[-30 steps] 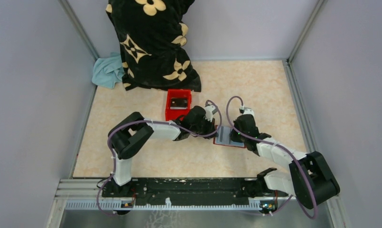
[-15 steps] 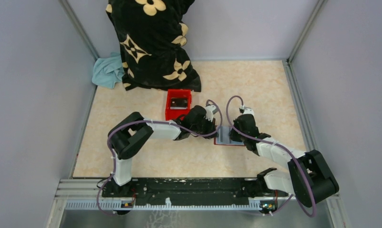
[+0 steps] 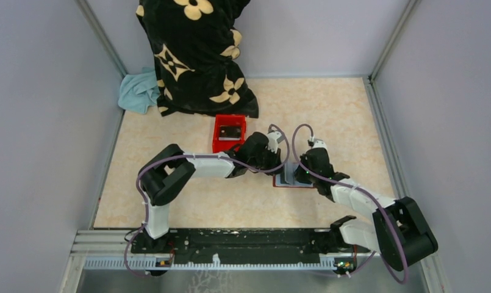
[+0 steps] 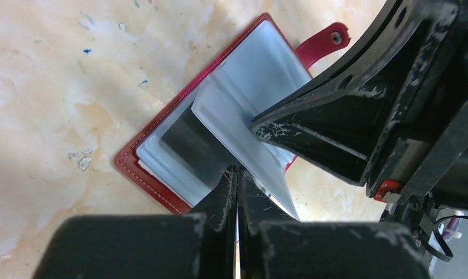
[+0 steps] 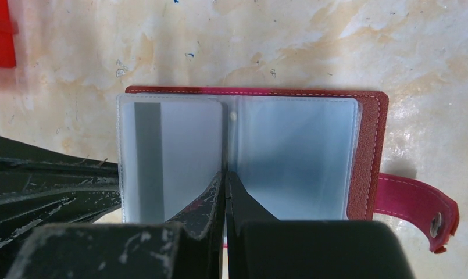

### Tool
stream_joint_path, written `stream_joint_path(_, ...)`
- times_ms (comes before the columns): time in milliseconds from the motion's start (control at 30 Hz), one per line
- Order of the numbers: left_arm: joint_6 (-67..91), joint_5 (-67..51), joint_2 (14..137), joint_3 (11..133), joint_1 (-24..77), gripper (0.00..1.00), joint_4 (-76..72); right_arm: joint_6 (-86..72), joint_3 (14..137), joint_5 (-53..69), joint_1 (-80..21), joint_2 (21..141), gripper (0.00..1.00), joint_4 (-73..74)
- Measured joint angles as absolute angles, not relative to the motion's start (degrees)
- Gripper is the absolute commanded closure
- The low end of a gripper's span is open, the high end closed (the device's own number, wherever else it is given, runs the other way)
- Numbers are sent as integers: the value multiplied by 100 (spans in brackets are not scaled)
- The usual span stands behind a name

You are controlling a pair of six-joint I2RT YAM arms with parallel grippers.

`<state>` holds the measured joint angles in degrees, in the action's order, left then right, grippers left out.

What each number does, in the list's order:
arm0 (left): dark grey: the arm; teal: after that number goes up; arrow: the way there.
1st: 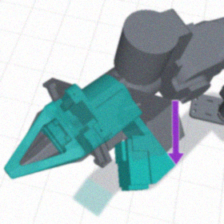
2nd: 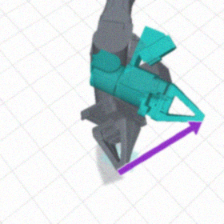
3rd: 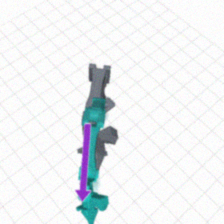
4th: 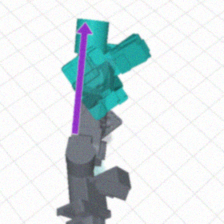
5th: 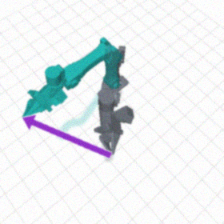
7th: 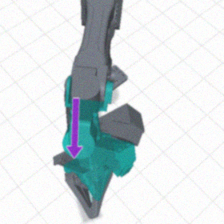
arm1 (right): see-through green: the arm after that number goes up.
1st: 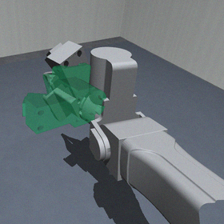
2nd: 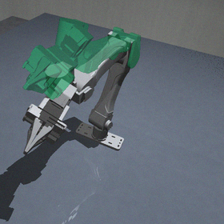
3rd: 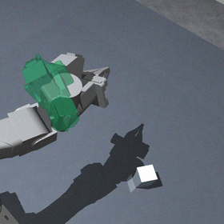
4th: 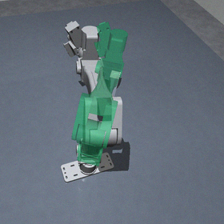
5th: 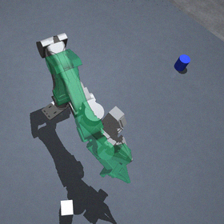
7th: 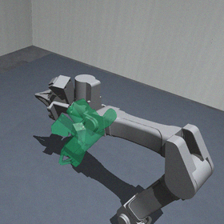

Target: Take the credit cards out of the card holder

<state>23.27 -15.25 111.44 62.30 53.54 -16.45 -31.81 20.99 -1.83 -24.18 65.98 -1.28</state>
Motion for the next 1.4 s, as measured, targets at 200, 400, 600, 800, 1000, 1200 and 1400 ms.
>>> stream_joint_path(200, 2327, -1522, 11157, 6552, 5391, 100, -1549, -3221, 2099, -207, -2418, 6252, 100, 139)
stream_joint_path(400, 2305, -1525, 11303, 6847, 5446, 100, -1494, -3312, 1754, -740, -2418, 4421, 100, 495)
stream_joint_path(600, 2309, -1594, 11786, 7201, 5483, 100, -1496, -3301, 1747, -1175, -2418, 2908, 97, 845)
stream_joint_path(800, 2294, -1610, 12025, 7247, 5583, 100, -1494, -3269, 1697, -1031, -2418, 3186, 95, 871)
stream_joint_path(1000, 2082, -1396, 11714, 6766, 5601, 100, -1557, -3264, 1533, -598, -2418, 4261, 96, 541)
stream_joint_path(1200, 1876, -969, 11133, 6178, 5551, 100, -1417, -3262, 1533, -366, -2418, 5068, 96, 34)
stream_joint_path(1400, 1859, -952, 11120, 6136, 5446, 100, -1343, -3277, 1549, -403, -2408, 5461, 94, -161)
